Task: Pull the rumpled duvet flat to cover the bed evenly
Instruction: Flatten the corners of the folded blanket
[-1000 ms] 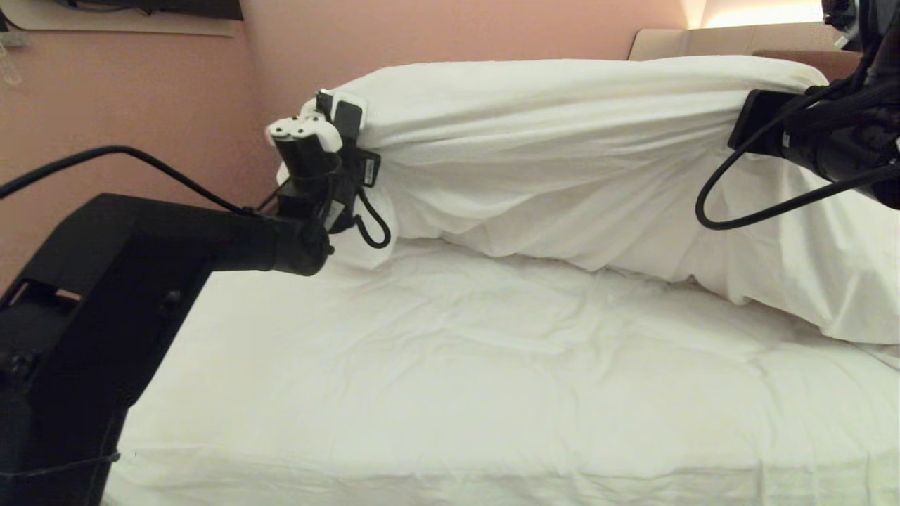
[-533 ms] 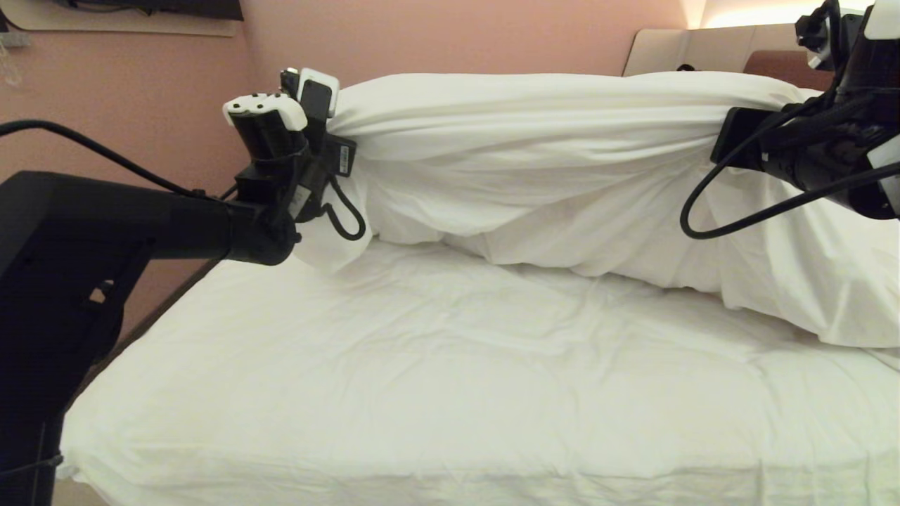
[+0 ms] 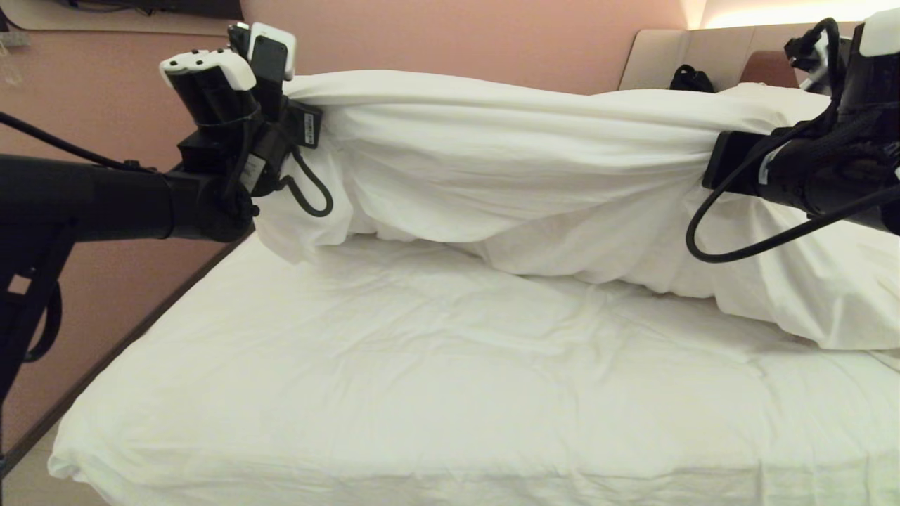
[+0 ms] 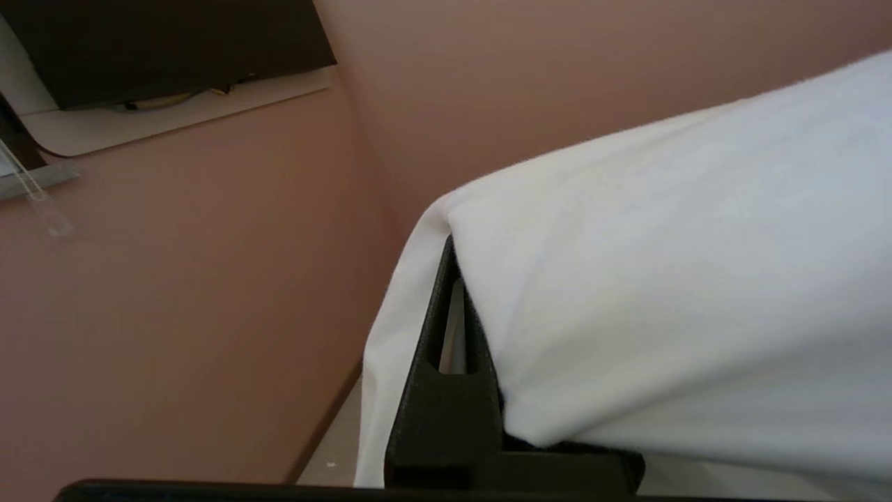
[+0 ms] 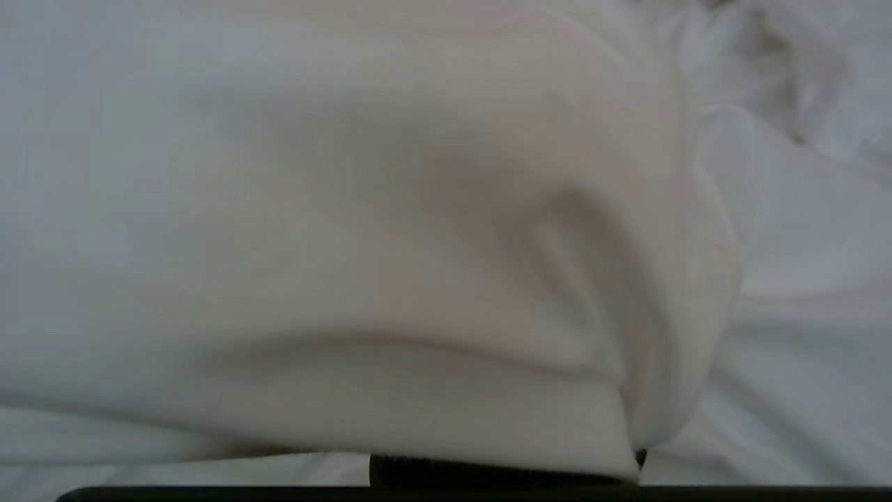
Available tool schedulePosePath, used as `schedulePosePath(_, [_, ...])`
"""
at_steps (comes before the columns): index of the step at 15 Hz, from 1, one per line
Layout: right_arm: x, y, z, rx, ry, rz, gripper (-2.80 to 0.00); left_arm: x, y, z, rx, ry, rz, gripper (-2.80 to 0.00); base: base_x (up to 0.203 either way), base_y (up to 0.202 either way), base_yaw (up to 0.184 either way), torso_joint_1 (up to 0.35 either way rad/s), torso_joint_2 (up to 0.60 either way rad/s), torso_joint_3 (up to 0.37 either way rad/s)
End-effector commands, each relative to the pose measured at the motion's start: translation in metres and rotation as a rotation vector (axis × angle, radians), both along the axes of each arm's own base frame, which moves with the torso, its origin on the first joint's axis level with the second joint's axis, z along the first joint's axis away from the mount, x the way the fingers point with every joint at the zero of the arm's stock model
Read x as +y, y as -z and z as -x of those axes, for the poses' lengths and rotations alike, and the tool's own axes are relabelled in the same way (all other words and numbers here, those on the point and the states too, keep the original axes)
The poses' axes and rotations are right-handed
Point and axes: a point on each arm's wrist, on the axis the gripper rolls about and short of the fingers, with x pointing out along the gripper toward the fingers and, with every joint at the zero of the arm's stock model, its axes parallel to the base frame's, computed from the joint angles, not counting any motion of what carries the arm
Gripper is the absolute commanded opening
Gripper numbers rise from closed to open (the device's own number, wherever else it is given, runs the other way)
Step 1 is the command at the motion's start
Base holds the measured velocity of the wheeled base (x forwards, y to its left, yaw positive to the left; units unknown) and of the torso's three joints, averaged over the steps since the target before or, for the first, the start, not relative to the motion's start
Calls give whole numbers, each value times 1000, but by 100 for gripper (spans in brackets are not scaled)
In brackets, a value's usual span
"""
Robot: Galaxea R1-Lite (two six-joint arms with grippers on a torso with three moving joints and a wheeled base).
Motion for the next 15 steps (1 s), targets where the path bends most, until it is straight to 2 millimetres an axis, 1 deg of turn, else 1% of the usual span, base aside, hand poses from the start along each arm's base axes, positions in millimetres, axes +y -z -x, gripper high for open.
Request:
schedulePosePath(1, [1, 11, 5, 121, -93, -52, -280, 4, -3, 5, -7, -12, 1, -280, 0, 0, 0, 0, 0, 0])
schedulePosePath(5, [1, 12, 5, 126, -97, -52, -280, 4, 5, 5, 17, -10, -1, -280, 0, 0, 0, 0, 0, 0])
schedulePosePath(9, [1, 14, 4, 128, -95, -52, -280, 4, 8, 7, 28, -4, -3, -280, 0, 0, 0, 0, 0, 0])
schedulePosePath(10, [1, 13, 4, 124, -95, -52, 0, 4, 9, 8, 31, -4, -4, -280, 0, 0, 0, 0, 0, 0])
schedulePosePath(13, [0, 11, 8, 124, -97, -53, 0, 5, 6, 12, 29, 5, 8, -280, 0, 0, 0, 0, 0, 0])
schedulePosePath(15, [-3, 9, 17, 145, -100, -47, 0, 6, 2, 16, 28, 6, 13, -280, 0, 0, 0, 0, 0, 0])
